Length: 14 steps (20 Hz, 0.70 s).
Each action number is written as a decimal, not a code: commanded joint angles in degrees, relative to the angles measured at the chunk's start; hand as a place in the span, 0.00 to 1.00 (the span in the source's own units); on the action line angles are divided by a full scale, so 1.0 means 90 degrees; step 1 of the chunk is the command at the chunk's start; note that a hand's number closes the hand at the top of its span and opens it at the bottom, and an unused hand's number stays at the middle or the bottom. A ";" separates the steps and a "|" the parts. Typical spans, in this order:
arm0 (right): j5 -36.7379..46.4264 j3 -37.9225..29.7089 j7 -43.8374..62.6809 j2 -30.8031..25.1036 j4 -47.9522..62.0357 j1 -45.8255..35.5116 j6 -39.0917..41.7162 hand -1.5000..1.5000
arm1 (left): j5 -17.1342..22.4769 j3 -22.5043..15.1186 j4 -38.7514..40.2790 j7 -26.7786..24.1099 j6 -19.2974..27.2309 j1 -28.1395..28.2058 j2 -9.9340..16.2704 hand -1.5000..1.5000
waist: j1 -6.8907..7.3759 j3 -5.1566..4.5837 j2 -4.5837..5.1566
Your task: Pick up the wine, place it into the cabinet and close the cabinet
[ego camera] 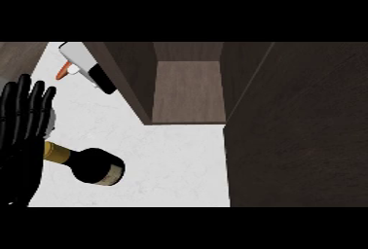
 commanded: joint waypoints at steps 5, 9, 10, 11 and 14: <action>-0.0655 0.0099 -0.0345 -0.0074 -0.0767 0.1071 0.0694 0.00 | 0.0266 -0.0694 -0.0800 0.0214 -0.0437 0.0936 -0.0198 0.00 | 0.0062 0.0064 -0.0275; -0.1227 0.0622 0.0497 -0.0280 -0.0710 0.1094 0.1246 0.00 | 0.1703 -0.1224 -0.0956 0.1130 -0.0326 0.1532 -0.0640 0.00 | 0.0117 0.0055 -0.0287; -0.1461 0.0439 0.0695 -0.0436 -0.0785 0.0981 0.1332 0.00 | 0.1723 -0.1458 -0.1205 0.1497 -0.0023 0.1243 -0.0643 0.00 | 0.0078 0.0063 -0.0273; -0.1454 0.0493 0.0557 -0.0407 -0.0887 0.1239 0.1385 0.00 | 0.1553 -0.1744 -0.1449 0.1545 0.0257 0.1492 -0.0646 0.00 | 0.0079 0.0065 -0.0276; -0.1790 0.0395 0.1619 -0.0494 -0.1614 0.0849 0.1101 0.00 | 0.1261 -0.2175 -0.1865 0.1932 0.0505 0.1498 -0.0651 0.00 | 0.0099 0.0061 -0.0261</action>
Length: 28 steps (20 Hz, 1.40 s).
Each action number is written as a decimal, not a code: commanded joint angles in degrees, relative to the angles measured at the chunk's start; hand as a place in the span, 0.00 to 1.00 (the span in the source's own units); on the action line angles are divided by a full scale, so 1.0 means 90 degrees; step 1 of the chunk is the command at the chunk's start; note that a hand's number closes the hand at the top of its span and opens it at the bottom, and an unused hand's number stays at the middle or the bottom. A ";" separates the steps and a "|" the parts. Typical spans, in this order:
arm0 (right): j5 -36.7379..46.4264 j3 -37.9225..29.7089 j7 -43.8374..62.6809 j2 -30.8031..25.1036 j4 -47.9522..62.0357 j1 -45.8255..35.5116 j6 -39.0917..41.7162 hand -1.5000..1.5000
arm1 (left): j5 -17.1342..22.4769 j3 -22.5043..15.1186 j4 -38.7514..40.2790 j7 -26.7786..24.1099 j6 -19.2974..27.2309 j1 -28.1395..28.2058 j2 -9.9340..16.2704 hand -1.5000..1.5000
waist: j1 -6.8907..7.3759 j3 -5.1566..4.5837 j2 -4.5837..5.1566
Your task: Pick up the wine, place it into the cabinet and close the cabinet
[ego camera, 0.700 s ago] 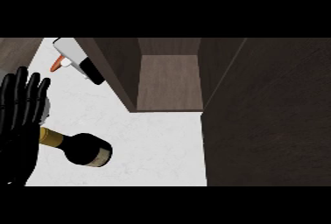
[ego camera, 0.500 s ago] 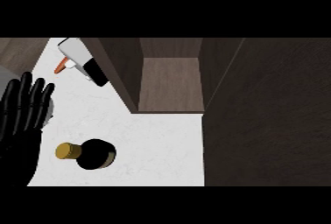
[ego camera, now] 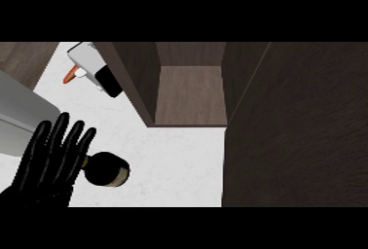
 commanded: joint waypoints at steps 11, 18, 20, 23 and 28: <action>-0.0158 0.0094 0.1375 0.0036 -0.0880 -0.0444 -0.0165 0.00 | -0.1103 -0.1663 -0.1608 0.1352 0.1419 0.0216 -0.0080 0.00 | 0.0052 0.0002 0.0002; -0.0699 -0.0312 0.1855 -0.0093 -0.1262 -0.0600 -0.0235 0.00 | -0.1573 -0.1723 -0.1715 0.2028 0.2007 -0.0370 -0.0079 0.00 | 0.0020 0.0005 0.0001; -0.0695 -0.0360 0.2034 -0.0184 -0.1369 -0.0545 -0.0179 0.00 | -0.0766 -0.0961 -0.1870 0.1893 0.1660 -0.0124 0.0137 0.00 | 0.0019 -0.0002 0.0005; -0.0328 -0.0053 0.2226 0.0046 -0.1375 -0.0905 -0.0589 0.00 | -0.0829 -0.0482 -0.2160 0.2289 0.1725 -0.0318 0.0307 0.00 | 0.0046 -0.0005 0.0003; -0.0615 -0.0283 0.2276 -0.0154 -0.1432 -0.0872 -0.0391 0.00 | -0.0434 0.0277 -0.2173 0.2599 0.1666 -0.0447 0.0416 0.00 | 0.0031 -0.0004 0.0002</action>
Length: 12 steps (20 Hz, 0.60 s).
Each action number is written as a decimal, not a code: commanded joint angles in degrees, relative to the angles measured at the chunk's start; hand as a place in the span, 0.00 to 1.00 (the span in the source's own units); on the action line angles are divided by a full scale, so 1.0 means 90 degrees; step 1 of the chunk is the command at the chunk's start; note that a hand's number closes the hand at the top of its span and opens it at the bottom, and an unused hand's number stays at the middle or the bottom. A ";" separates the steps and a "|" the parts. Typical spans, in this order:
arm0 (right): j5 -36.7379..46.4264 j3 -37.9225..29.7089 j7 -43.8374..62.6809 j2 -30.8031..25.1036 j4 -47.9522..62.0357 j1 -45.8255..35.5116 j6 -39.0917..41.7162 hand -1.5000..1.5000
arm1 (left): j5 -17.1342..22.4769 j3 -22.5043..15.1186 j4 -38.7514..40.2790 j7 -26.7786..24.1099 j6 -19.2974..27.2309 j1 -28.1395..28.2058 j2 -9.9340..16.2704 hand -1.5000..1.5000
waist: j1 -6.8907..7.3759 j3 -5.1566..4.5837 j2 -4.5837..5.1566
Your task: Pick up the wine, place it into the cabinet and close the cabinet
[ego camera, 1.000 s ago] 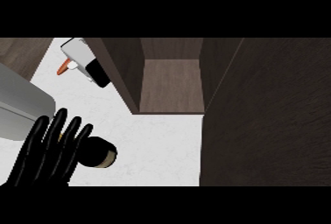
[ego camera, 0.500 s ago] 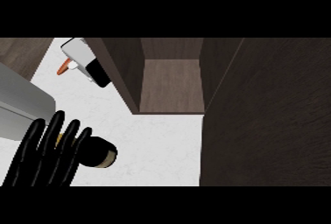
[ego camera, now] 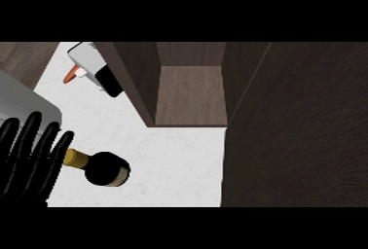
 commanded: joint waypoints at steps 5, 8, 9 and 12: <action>-0.0011 -0.0030 0.0659 -0.0004 -0.0845 -0.0251 -0.0367 0.00 | 0.0793 0.1171 -0.0951 0.0372 -0.0254 0.0105 0.0268 0.00 | 0.0029 -0.0008 -0.0008; -0.0292 -0.0342 0.0511 -0.0135 -0.0593 -0.0373 -0.0221 0.00 | 0.1238 0.1678 -0.0724 0.0450 -0.0361 -0.0141 0.0223 0.00 | 0.0018 -0.0005 -0.0002; -0.0194 -0.0014 0.0775 -0.0021 -0.1132 0.0050 -0.0339 0.00 | 0.1277 0.1870 -0.0925 0.0777 -0.0354 -0.0114 0.0336 0.00 | -0.0010 -0.0006 -0.0023; -0.0286 -0.0177 0.0199 -0.0024 -0.0838 0.0367 -0.0024 0.00 | 0.1471 0.2264 -0.0726 0.0597 -0.0518 -0.0131 0.0291 0.00 | -0.0020 0.0000 -0.0016</action>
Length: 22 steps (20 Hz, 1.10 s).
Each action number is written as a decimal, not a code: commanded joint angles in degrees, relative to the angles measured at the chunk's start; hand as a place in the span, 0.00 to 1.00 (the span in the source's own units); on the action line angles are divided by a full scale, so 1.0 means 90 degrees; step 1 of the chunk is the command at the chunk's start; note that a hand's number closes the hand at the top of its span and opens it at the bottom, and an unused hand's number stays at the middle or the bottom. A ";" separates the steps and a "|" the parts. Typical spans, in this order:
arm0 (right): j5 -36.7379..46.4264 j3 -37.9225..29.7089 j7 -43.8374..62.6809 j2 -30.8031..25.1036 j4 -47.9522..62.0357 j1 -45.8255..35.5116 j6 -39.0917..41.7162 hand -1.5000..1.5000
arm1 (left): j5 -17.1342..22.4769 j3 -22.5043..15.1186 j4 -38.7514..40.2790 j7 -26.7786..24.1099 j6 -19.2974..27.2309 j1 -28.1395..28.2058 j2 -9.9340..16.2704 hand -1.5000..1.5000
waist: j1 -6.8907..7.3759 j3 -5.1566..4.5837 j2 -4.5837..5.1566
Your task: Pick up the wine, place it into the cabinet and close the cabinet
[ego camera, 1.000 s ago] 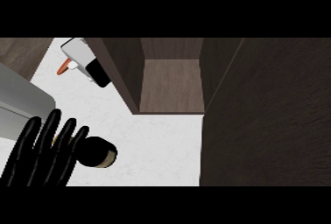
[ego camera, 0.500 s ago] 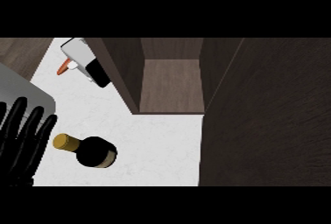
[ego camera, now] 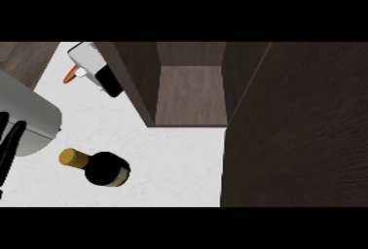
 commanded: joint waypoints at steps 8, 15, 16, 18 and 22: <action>-0.0107 0.0080 0.0293 0.0047 -0.0976 0.0427 -0.0043 0.00 | 0.2069 0.1521 0.0487 -0.0400 -0.1018 0.0365 -0.0060 0.00 | -0.0004 -0.0005 -0.0004; -0.0642 -0.0522 0.0241 -0.0155 -0.0481 0.0084 0.0203 0.00 | 0.2438 0.1695 0.1522 -0.1041 -0.1837 0.0701 -0.0266 0.00 | -0.0008 0.0006 0.0018; -0.0276 0.0021 0.0888 -0.0056 -0.1293 0.0164 -0.0147 0.00 | 0.2741 0.1818 0.1422 -0.1244 -0.2219 0.1212 -0.0310 0.00 | 0.0002 -0.0005 -0.0006; -0.0186 0.0053 0.0716 -0.0028 -0.1019 0.0109 -0.0033 0.00 | 0.2468 0.1760 0.1911 -0.1285 -0.2169 0.0812 -0.0252 0.00 | -0.0025 0.0004 0.0015; -0.0231 -0.0013 0.0846 0.0073 -0.1049 -0.0140 -0.0191 0.00 | 0.2415 0.1698 0.2300 -0.1753 -0.2644 0.1065 -0.0395 0.00 | -0.0025 0.0004 0.0014</action>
